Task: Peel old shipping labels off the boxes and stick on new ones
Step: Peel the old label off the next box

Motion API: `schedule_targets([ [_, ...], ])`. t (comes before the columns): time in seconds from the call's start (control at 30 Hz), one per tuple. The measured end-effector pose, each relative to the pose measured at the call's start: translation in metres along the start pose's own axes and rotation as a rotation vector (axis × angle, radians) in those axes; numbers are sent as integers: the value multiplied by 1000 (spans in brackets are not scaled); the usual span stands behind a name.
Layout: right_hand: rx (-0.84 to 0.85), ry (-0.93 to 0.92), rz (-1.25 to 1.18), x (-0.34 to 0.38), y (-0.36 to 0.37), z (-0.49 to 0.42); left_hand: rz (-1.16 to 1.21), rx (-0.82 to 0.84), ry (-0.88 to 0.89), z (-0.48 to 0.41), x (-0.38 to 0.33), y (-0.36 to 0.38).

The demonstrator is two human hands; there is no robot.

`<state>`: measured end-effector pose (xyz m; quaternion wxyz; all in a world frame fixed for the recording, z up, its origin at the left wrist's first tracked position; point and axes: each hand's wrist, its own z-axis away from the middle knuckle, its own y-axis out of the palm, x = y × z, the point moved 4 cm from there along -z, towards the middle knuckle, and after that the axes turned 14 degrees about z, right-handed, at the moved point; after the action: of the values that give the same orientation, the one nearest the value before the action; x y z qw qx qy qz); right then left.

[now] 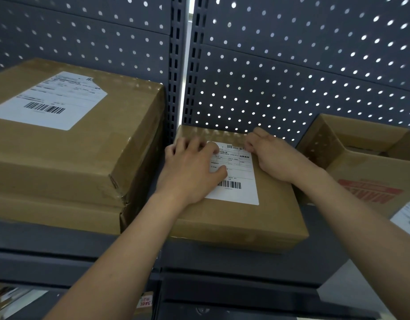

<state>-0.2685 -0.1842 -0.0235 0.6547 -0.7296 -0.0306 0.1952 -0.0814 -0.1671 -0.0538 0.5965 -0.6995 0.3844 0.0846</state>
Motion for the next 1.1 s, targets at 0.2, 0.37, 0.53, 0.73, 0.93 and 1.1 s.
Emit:
schedule_targets([
  [0.2, -108, 112, -286, -6, 0, 13, 2, 8, -4, 0, -1, -1],
  [0.37, -163, 161, -356, -12, 2, 18, 3, 12, -7, 0, -2, -2],
  [0.53, -155, 192, -395, -14, -1, 17, 1, 12, -10, 1, -2, -3],
  [0.73, -133, 148, -312, -12, 0, 14, 3, 15, -10, 1, -3, -3],
  [0.93, -187, 151, -290, -7, 0, 20, 3, 11, -12, 1, -3, -3],
  [1.1, -177, 159, -292, -4, -2, 23, 7, 12, -18, 1, -1, -3],
])
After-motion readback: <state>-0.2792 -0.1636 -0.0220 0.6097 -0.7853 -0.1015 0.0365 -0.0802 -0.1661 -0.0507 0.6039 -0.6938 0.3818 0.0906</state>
